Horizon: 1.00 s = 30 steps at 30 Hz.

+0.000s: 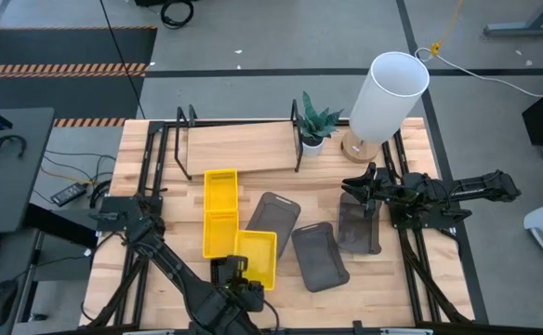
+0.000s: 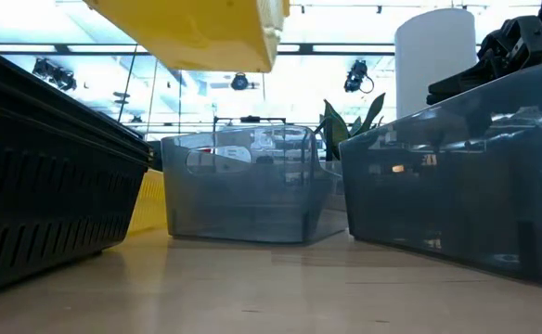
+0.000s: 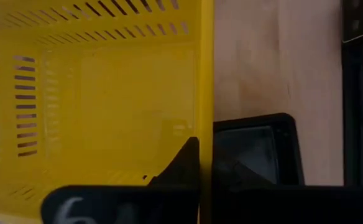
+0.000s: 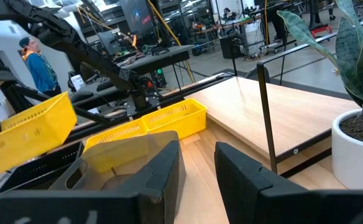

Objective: Stack baskets on shelf by color
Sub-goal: Stack the bottom yellow basket on top of the middle yellow basket

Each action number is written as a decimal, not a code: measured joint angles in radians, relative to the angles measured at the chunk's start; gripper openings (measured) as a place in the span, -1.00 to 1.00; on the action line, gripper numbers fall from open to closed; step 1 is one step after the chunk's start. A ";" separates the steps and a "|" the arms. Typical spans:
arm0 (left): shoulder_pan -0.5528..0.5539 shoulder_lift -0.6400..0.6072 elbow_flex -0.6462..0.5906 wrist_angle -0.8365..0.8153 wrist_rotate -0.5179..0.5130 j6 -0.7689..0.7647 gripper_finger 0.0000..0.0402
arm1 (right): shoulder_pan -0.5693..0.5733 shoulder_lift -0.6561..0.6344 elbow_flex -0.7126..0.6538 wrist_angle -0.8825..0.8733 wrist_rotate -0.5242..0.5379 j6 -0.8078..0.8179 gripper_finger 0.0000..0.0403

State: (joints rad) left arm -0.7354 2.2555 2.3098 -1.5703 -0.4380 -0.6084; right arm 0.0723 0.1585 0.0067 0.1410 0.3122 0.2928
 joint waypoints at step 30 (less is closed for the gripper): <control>0.020 -0.334 -0.578 0.045 0.029 -0.199 -0.98 | 0.000 0.000 0.000 0.000 0.000 0.000 -0.46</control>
State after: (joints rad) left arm -0.7155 1.9217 1.7321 -1.5258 -0.4091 -0.8075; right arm 0.0723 0.1588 0.0067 0.1410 0.3122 0.2928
